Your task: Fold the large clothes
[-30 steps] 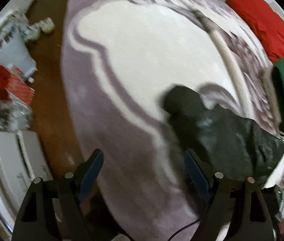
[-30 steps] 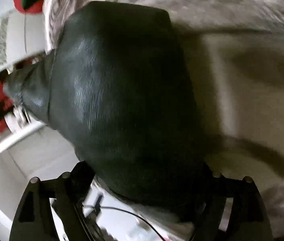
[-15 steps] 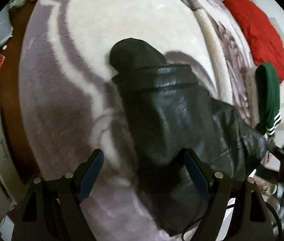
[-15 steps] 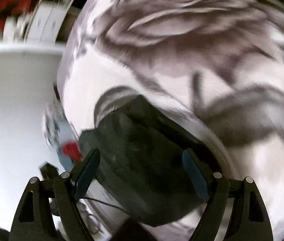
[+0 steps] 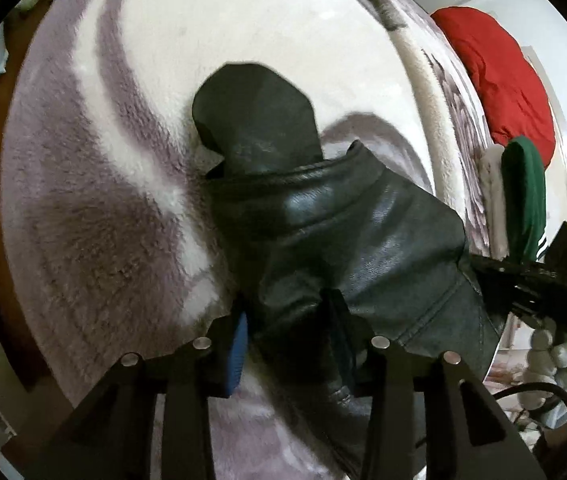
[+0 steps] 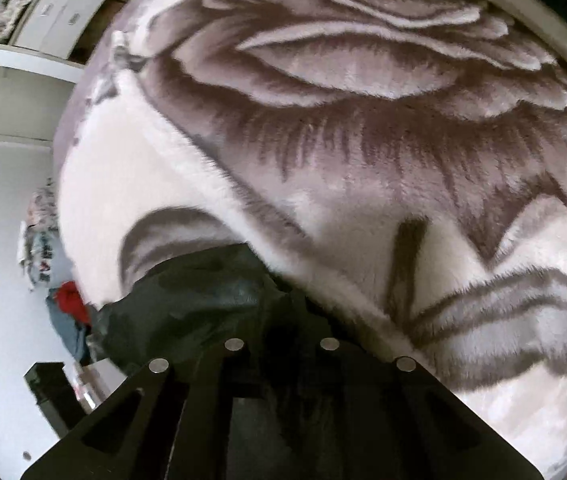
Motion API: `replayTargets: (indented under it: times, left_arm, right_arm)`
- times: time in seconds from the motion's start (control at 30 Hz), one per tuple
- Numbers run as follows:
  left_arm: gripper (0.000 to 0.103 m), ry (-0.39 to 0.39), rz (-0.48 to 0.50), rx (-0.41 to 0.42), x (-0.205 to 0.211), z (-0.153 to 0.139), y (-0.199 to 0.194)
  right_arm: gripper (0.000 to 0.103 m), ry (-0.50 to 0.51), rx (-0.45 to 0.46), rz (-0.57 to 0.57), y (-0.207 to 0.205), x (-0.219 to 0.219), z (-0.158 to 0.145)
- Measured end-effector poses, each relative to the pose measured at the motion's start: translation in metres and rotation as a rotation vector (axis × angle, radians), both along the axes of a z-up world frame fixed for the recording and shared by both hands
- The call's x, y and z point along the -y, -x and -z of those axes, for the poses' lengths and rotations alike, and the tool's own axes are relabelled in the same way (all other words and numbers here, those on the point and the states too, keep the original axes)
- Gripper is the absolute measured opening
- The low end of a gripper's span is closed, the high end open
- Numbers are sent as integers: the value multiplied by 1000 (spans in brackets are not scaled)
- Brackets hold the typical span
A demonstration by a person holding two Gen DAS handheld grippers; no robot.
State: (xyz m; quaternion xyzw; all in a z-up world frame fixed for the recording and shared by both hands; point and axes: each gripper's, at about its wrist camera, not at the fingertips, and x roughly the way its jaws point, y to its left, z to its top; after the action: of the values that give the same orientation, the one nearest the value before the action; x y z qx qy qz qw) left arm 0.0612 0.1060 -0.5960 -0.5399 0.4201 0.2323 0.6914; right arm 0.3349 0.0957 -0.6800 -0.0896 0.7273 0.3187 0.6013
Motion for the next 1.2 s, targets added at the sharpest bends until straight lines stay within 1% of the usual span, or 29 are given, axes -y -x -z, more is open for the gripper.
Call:
replayTargets:
  times: [0.1,0.17,0.23,0.27,0.3,0.33,0.37,0.4,0.43,0.47,0.53,0.57,0.6,0.67,0.73,0.8,0.87,0.97,1.0,1.07,1.1,1.13,1.17,1.2]
  left_arm:
    - [41,28,6,19,-4,8,0]
    - [42,45,19,17,-5,4,1]
    - [43,58,42,15,-6,-9,4]
    - [46,67,49,23,-7,-15,7]
    - [52,82,54,43,-7,-20,13]
    - [57,97,54,61,-8,-23,19]
    - [67,115,46,77,-8,-26,27]
    - [70,129,35,98,-8,-27,35]
    - [70,143,25,121,-7,-26,42]
    - [71,151,23,134,-7,-24,46]
    - [71,167,27,126,-6,-14,46]
    - [71,180,28,123,-6,-7,43]
    - [71,195,27,135,-6,-1,40]
    - [72,215,21,171,-8,6,31]
    - [74,206,27,188,-11,7,17]
    - [74,185,51,177,-13,4,4]
    - [74,171,77,166,-15,2,-4]
    - [75,156,127,156,-15,3,-17]
    - [78,155,140,155,-14,4,-21]
    - [81,157,158,154,-14,8,-25]
    - [84,157,168,154,-13,10,-30]
    - [85,156,174,155,-13,11,-33]
    - [87,157,175,158,-14,11,-34]
    - [87,157,174,159,-14,11,-35]
  right_arm:
    - [7,25,4,-8,0,-3,16]
    - [8,42,-2,-16,0,-2,21]
    - [9,33,-49,5,-3,1,16]
    - [14,14,-82,21,-8,5,11]
    - [18,-14,-120,39,-10,14,3]
    - [31,-40,-146,55,-11,22,-3]
    - [52,-73,-161,83,-12,36,-12]
    - [64,-102,-163,125,-12,54,-20]
    - [82,-127,-173,170,-10,72,-25]
    - [86,-159,-192,215,-5,92,-28]
    - [86,-216,-238,296,10,131,-29]
    - [86,-252,-246,324,14,146,-29]
    - [86,-301,-243,371,23,165,-29]
    - [86,-330,-262,441,32,189,-24]
    - [86,-373,-280,529,37,211,-20]
    - [86,-414,-286,613,38,228,-23]
    - [87,-425,-272,641,40,239,-30]
    - [90,-403,-285,600,51,249,-35]
    - [91,-386,-304,576,58,250,-27]
    - [91,-345,-389,544,76,248,3]
    - [91,-346,-434,545,84,246,19]
    - [91,-360,-482,554,92,243,34]
    - [91,-396,-542,575,101,237,55]
    - [91,-429,-571,590,105,233,68]
